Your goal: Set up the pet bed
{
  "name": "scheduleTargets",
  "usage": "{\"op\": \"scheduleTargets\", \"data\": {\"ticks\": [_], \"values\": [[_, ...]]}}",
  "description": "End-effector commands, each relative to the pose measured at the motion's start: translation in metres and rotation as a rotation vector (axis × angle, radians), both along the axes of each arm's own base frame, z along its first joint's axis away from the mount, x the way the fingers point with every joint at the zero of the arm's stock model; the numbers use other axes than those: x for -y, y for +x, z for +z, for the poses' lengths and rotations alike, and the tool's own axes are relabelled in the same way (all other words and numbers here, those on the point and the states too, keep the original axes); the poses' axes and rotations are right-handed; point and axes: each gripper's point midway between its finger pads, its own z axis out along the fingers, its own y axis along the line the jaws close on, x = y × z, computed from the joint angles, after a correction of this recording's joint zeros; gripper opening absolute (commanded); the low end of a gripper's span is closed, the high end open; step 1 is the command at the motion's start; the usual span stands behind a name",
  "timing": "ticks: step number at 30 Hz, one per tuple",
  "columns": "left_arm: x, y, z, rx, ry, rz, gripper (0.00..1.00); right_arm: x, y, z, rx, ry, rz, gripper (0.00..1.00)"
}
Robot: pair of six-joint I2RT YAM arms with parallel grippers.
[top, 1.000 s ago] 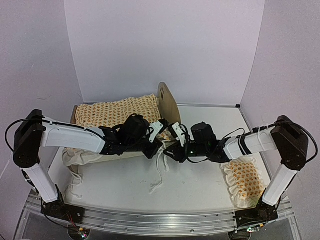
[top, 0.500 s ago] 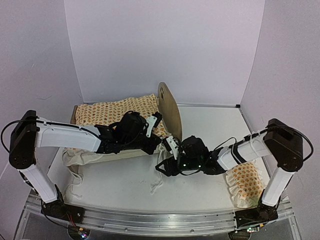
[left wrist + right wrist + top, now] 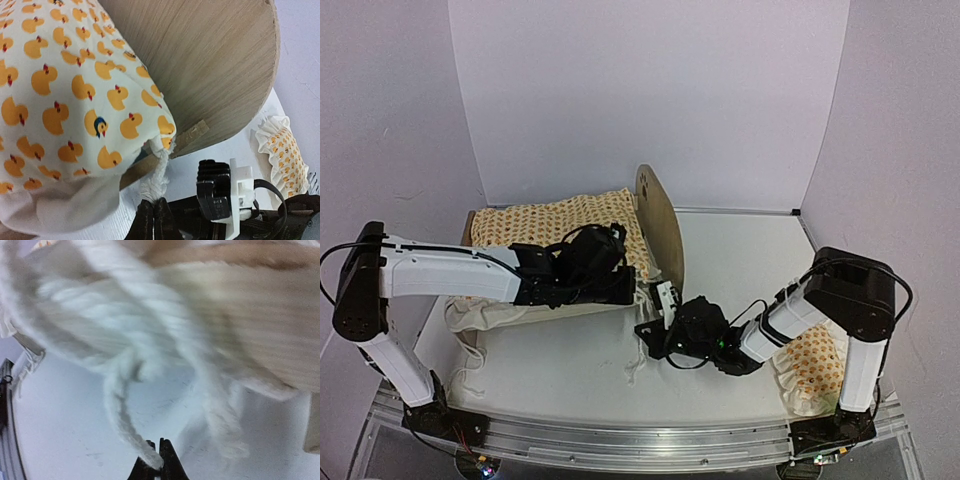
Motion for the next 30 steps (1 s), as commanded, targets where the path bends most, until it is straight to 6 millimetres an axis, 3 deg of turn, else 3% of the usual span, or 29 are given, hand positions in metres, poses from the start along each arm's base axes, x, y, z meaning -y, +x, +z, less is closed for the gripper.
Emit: {"op": "scheduleTargets", "data": {"ticks": [1, 5, 9, 12, 15, 19, 26, 30], "values": [[-0.007, -0.009, 0.042, 0.021, -0.122, 0.208, 0.0, 0.017, 0.015, 0.032, 0.064, 0.069, -0.119, 0.0], [-0.004, -0.012, 0.042, 0.007, -0.145, 0.233, 0.0, 0.032, 0.016, 0.035, 0.062, 0.031, -0.167, 0.0], [-0.021, -0.014, 0.042, 0.01, -0.191, 0.272, 0.0, 0.04, 0.016, 0.04, 0.073, 0.002, -0.182, 0.0], [-0.011, -0.017, 0.068, 0.133, -0.248, 0.122, 0.0, 0.042, 0.016, 0.036, 0.073, -0.032, -0.182, 0.0], [0.016, -0.028, 0.103, 0.25, -0.315, -0.108, 0.0, 0.044, 0.016, 0.03, 0.064, -0.068, -0.182, 0.0], [0.043, -0.042, 0.133, 0.437, -0.257, -0.351, 0.0, 0.048, 0.014, 0.021, 0.047, -0.118, -0.177, 0.0], [0.045, -0.013, 0.148, 0.655, -0.143, -0.269, 0.0, 0.046, 0.01, 0.008, -0.008, -0.133, -0.162, 0.01], [0.032, -0.004, 0.157, 0.8, -0.164, -0.177, 0.0, 0.049, 0.014, -0.001, -0.019, -0.172, -0.183, 0.01]]}}
